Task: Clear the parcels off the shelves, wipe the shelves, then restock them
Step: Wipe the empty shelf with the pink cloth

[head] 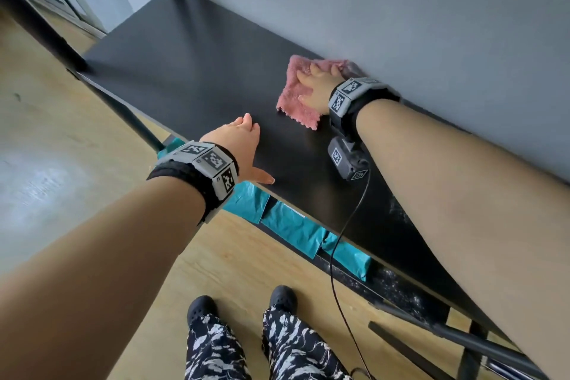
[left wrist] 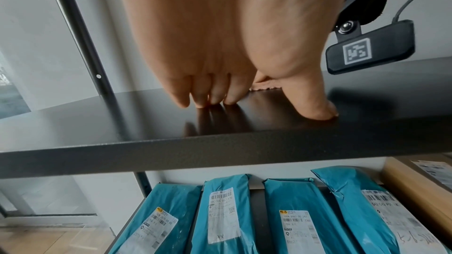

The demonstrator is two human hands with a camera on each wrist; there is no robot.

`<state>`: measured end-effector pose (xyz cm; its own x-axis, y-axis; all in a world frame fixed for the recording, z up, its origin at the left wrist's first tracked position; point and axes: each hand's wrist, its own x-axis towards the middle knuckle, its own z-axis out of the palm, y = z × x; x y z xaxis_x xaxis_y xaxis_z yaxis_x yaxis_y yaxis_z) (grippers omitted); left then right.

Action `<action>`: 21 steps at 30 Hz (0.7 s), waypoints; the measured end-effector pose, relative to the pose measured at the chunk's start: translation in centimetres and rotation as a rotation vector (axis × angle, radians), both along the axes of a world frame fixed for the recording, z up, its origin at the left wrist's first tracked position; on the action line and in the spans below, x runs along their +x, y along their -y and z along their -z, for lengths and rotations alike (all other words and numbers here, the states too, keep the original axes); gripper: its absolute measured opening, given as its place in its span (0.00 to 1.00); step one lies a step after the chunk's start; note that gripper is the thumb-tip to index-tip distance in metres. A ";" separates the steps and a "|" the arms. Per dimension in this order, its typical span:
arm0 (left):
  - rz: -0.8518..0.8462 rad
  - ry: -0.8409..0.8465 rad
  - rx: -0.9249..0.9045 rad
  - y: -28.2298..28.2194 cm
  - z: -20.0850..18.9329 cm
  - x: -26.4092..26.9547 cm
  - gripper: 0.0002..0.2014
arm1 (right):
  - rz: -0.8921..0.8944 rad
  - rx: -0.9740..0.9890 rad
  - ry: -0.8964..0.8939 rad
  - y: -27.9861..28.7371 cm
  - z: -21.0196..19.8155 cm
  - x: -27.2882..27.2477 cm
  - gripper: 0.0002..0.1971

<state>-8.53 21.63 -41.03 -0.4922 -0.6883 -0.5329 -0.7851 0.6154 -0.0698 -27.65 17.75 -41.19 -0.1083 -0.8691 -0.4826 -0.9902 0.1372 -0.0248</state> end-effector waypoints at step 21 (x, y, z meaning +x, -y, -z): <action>-0.096 -0.064 -0.045 -1.9 0.0 0.2 0.55 | -0.180 -0.012 0.023 -7.8 1.7 0.4 0.31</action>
<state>-8.28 23.50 -41.04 -0.4551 -0.7565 -0.4698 -0.8439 0.5347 -0.0435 -27.20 25.52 -42.92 0.0602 -0.8790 -0.4730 -0.9979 -0.0426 -0.0478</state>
